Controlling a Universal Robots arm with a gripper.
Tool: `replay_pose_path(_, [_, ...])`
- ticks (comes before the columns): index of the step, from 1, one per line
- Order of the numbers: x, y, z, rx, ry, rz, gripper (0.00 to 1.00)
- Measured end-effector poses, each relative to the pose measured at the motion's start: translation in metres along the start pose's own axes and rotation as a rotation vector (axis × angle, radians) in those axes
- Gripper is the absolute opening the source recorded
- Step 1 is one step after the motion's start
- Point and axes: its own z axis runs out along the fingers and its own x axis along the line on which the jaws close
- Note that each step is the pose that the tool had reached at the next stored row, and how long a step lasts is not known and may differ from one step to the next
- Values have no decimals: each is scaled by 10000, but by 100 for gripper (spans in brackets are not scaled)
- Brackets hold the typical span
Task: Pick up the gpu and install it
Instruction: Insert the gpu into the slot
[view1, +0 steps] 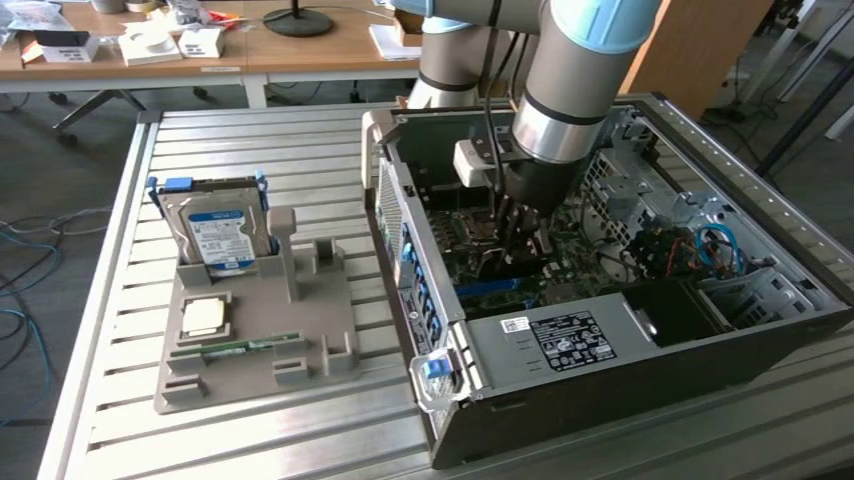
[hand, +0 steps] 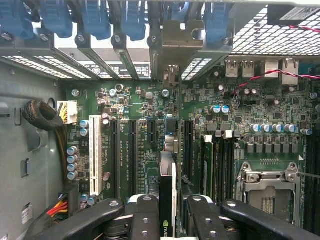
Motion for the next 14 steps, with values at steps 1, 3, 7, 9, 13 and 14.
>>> replay_pose_path(1, [0, 3, 1, 0, -1, 1, 26])
replay_pose_path(3, [0, 4, 1, 0, -1, -1, 26])
replay_pose_path(7, [0, 15, 3, 0, 0, 1, 26])
replay_pose_path(9, [1, 18, 4, -1, 0, -2, 26])
replay_pose_path(13, [1, 21, 6, 0, 0, 0, 26])
replay_pose_path(14, [1, 25, 6, 0, 0, 1, 26])
